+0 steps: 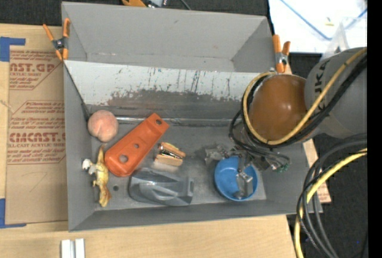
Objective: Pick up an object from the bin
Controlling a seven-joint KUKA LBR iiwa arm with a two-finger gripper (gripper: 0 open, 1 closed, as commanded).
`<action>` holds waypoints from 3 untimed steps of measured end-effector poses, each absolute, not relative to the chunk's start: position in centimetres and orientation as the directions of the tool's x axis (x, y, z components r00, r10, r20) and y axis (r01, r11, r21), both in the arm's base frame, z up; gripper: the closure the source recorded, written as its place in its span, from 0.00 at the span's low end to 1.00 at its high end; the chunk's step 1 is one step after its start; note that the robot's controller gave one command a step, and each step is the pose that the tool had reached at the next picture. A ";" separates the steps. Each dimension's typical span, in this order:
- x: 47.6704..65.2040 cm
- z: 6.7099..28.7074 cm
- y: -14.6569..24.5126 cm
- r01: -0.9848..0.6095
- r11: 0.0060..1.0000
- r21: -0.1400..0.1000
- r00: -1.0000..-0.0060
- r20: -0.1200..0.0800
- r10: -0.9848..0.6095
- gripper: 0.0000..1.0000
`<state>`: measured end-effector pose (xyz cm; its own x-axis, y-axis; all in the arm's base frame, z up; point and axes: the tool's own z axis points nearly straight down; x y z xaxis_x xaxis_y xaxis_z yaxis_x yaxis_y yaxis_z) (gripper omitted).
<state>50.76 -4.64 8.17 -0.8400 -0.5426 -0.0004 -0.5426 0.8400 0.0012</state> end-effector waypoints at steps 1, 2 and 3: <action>49.4 7.1 -5.8 -0.747 0.665 -0.016 -0.665 -0.020 -0.747 1.00; 49.4 7.1 -5.8 -0.747 0.665 -0.016 -0.665 -0.020 -0.747 1.00; 50.5 7.1 -8.0 -0.744 0.668 -0.019 -0.667 -0.025 -0.745 1.00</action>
Offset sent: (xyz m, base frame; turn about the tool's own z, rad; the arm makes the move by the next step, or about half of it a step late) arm 0.0000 0.0000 0.0000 0.0000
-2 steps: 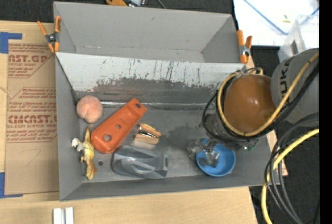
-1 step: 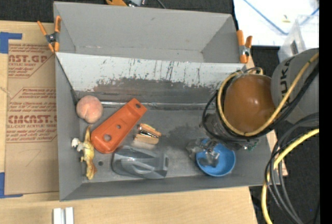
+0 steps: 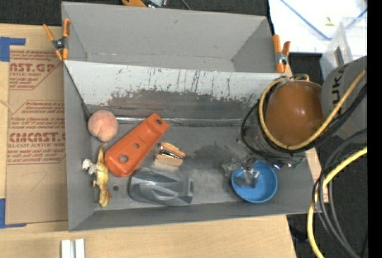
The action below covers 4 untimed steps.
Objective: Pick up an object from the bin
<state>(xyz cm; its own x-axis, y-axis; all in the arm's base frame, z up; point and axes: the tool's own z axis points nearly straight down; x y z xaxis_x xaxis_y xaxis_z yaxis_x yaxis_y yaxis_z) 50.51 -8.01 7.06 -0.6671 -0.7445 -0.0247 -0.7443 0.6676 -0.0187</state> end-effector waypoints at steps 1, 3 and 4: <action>50.1 7.1 -8.3 -0.746 0.666 -0.018 -0.665 -0.027 -0.746 1.00; 50.1 7.1 -8.3 -0.746 0.665 -0.018 -0.665 -0.027 -0.747 1.00; 50.1 7.1 -8.3 -0.746 0.665 -0.018 -0.665 -0.027 -0.747 1.00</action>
Offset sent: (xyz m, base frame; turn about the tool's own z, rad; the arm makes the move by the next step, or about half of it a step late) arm 0.0000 0.0000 0.0000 0.0000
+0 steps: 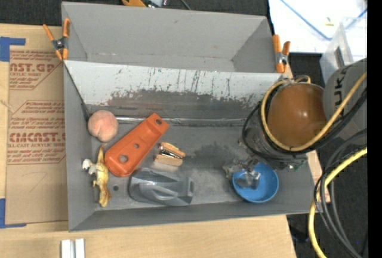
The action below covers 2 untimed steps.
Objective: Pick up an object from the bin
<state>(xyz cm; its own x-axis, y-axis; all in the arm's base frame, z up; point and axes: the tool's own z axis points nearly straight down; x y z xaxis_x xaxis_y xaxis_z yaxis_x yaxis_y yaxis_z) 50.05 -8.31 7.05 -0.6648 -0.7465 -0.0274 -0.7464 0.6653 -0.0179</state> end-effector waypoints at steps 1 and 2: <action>50.1 7.1 -8.3 -0.746 0.665 -0.018 -0.665 -0.027 -0.747 1.00; 49.1 8.3 -8.8 -0.845 0.534 -0.022 -0.534 -0.027 -0.845 1.00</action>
Offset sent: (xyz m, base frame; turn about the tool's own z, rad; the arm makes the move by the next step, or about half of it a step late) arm -0.0104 -0.0065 0.0126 -0.1657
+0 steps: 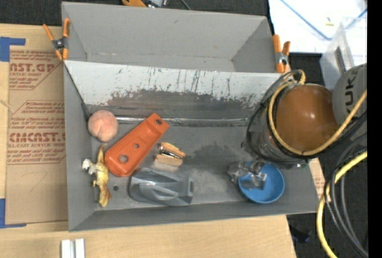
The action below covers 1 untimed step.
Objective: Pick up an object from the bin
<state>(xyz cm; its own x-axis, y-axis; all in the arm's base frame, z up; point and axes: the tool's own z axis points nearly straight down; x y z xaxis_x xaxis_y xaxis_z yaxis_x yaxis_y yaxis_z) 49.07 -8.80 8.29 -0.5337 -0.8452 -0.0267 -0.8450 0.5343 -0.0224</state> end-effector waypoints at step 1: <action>49.1 8.3 -8.8 -0.845 0.534 -0.022 -0.534 -0.027 -0.845 1.00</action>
Offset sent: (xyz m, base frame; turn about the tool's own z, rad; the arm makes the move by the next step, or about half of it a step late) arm 0.0056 0.0111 0.1177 0.0212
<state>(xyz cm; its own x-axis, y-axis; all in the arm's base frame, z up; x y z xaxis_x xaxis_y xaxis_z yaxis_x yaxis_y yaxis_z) 49.07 -8.80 8.29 -0.5337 -0.8452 -0.0268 -0.8450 0.5343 -0.0224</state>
